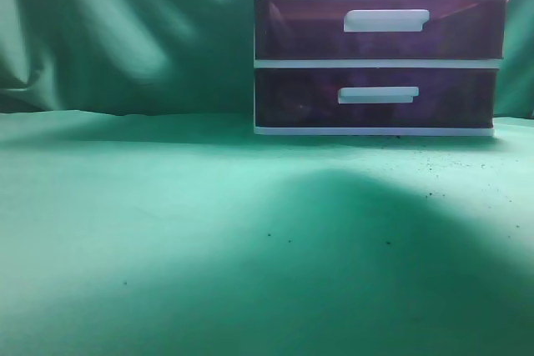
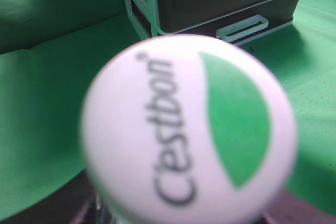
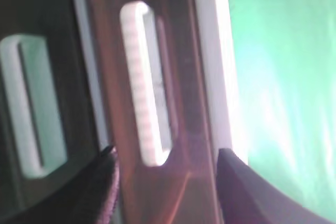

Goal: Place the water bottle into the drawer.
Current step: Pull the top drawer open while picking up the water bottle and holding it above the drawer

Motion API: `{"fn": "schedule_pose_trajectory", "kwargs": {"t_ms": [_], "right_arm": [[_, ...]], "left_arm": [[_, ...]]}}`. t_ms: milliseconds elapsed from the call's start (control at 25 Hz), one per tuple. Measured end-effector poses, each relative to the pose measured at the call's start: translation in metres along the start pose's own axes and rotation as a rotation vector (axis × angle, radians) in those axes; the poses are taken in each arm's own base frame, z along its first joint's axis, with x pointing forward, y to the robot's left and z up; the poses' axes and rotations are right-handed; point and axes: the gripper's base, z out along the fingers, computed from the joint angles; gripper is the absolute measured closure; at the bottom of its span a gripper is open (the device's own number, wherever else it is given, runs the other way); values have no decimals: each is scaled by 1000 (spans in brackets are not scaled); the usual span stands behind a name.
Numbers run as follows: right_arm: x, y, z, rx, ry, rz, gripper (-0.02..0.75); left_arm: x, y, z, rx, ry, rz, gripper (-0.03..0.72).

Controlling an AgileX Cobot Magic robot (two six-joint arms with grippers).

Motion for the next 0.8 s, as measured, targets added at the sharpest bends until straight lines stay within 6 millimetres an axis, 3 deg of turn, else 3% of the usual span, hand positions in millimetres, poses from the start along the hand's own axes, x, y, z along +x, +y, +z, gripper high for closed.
{"fn": "schedule_pose_trajectory", "kwargs": {"t_ms": [160,200,480,680,800], "right_arm": [[0,3,13,12,-16,-41,374],[0,5,17,8,-21,-60,334],[3,21,52,-29,-29,-115,353],[3,21,62,-24,-32,-121,353],[2,18,63,-3,-39,-121,518]], "left_arm": [[0,0,0,0,1,0,359],[0,0,0,0,1,0,359],[0,0,1,-1,3,2,359],[2,-1,5,-2,19,4,359],[3,-1,8,-1,32,6,359]]}}
